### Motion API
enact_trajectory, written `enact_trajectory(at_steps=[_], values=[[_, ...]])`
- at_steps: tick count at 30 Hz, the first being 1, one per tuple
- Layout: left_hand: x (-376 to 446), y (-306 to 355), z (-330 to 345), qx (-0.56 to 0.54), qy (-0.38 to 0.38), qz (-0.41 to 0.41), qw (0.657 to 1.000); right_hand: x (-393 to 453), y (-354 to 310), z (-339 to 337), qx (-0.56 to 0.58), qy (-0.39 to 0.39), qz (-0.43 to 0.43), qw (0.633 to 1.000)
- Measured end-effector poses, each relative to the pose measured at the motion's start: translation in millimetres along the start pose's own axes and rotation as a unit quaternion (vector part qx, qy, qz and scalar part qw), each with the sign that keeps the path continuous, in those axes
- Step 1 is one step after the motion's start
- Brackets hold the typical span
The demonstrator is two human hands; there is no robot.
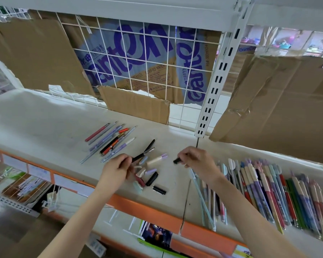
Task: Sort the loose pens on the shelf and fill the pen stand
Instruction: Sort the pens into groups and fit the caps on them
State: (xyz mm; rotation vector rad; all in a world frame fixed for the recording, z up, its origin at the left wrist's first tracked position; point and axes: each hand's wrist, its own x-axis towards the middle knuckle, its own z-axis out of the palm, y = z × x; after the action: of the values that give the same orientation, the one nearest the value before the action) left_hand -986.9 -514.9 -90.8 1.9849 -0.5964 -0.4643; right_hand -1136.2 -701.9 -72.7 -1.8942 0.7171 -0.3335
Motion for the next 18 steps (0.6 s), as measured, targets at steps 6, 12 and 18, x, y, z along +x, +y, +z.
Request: enact_trajectory(at_steps=[6,12,18], values=[[-11.9,-1.8,-1.0,-0.097,-0.022,-0.032,0.994,-1.1,11.0,46.5,-0.222,-0.100,-0.160,0.957],[-16.4,-6.8,-5.5,-0.071,-0.008,-0.030,0.997,5.7,13.7,58.4,-0.281,-0.122,-0.209,0.929],[-18.2,-6.5,-11.4,-0.057,-0.010,-0.015,0.998,6.2,-6.0,35.6,-0.085,-0.045,-0.119,0.988]])
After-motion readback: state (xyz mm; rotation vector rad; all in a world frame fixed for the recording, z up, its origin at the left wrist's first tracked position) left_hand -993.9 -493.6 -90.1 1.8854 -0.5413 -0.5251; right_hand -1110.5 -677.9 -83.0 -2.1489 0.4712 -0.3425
